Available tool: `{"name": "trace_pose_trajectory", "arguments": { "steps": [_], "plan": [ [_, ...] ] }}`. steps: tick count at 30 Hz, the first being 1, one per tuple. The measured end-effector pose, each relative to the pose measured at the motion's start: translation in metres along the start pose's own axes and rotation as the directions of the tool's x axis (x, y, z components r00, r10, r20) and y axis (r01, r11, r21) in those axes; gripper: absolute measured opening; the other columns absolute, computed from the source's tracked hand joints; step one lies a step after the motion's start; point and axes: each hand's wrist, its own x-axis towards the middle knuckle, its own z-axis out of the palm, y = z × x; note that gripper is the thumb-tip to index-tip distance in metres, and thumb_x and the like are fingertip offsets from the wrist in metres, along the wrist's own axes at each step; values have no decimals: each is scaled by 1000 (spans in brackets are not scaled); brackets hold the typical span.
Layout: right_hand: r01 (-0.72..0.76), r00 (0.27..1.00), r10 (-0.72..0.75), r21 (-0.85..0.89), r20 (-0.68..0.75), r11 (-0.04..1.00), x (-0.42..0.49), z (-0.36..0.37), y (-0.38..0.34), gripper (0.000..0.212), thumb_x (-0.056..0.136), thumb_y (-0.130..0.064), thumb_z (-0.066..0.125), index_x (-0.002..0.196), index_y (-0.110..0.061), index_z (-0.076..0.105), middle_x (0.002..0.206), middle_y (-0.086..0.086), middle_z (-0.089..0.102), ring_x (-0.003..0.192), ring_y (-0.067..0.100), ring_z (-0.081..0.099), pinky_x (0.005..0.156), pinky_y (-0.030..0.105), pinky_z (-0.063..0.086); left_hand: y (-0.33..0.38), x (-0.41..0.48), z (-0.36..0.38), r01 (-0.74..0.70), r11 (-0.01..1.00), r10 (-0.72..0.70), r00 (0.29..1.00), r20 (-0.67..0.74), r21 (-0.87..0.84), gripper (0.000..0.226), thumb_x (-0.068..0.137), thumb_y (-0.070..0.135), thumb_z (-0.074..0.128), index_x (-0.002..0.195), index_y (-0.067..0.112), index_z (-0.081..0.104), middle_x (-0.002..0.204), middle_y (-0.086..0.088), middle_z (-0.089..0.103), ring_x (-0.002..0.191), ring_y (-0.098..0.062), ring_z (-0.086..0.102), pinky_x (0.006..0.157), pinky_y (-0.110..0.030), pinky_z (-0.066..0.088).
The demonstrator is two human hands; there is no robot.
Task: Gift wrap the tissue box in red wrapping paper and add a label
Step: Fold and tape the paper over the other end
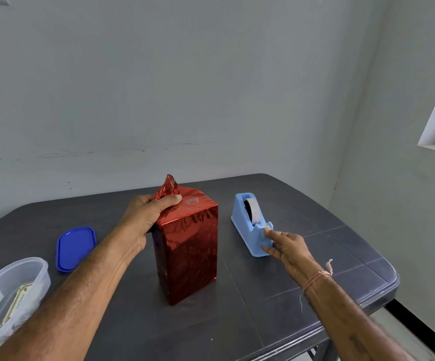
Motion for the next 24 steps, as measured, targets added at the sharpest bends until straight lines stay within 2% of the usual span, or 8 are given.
{"name": "trace_pose_trajectory", "arguments": {
  "steps": [4,8,13,14,16,18,21,24],
  "plan": [
    [20,1000,-20,-12,-1,1000,3,-4,6,19,91,-18,75,94,0,69,118,19,66,115,33,67,65,29,64,0,-1,1,-2,1000,2,1000,8,8,24,79,26,86,93,10,75,77,-6,75,65,-16,68,60,-26,51],
    [73,997,-73,-37,0,997,4,-5,13,21,91,-20,74,94,1,70,111,16,69,108,28,67,69,27,64,0,0,-1,-4,1000,4,1000,16,18,24,79,27,86,93,11,75,78,-6,76,69,-18,69,63,-27,51],
    [94,995,-95,-30,-36,995,13,-5,25,25,92,-20,75,101,3,72,106,14,73,100,23,70,74,30,64,-1,4,-3,4,999,-5,1000,26,32,33,77,29,87,102,9,75,89,-11,77,73,-19,70,64,-28,52],
    [122,989,-131,-118,-72,985,13,-5,30,21,92,-18,76,96,2,74,105,13,74,94,19,70,72,28,63,-1,5,-3,5,999,-6,1000,26,35,35,77,29,87,103,9,75,91,-11,77,74,-20,70,64,-28,51],
    [197,950,-278,-419,-141,886,12,-7,42,18,90,-14,77,81,2,73,102,7,76,82,11,67,67,22,55,-1,7,-4,3,999,-4,1000,28,47,38,76,30,87,105,8,76,93,-13,77,75,-20,70,64,-28,51],
    [231,922,-355,-515,-156,825,10,-7,50,21,89,-14,77,76,2,72,96,-1,76,81,10,67,69,28,56,0,7,-4,1,998,-4,999,46,67,38,77,30,87,105,8,76,93,-13,78,73,-19,70,63,-27,51],
    [177,946,-270,-413,-179,894,9,-11,49,19,93,-22,74,84,-6,77,89,7,75,81,16,67,85,44,59,2,7,-5,0,994,-6,998,56,107,33,78,30,86,101,9,77,87,-10,79,66,-15,70,57,-22,51],
    [181,961,-225,-251,-161,951,-4,-9,44,20,99,-23,67,94,-5,74,94,14,72,79,18,65,77,39,61,7,6,-9,15,991,-23,998,63,131,36,74,32,89,98,10,75,90,-12,79,66,-14,70,58,-22,51]
  ]
}}
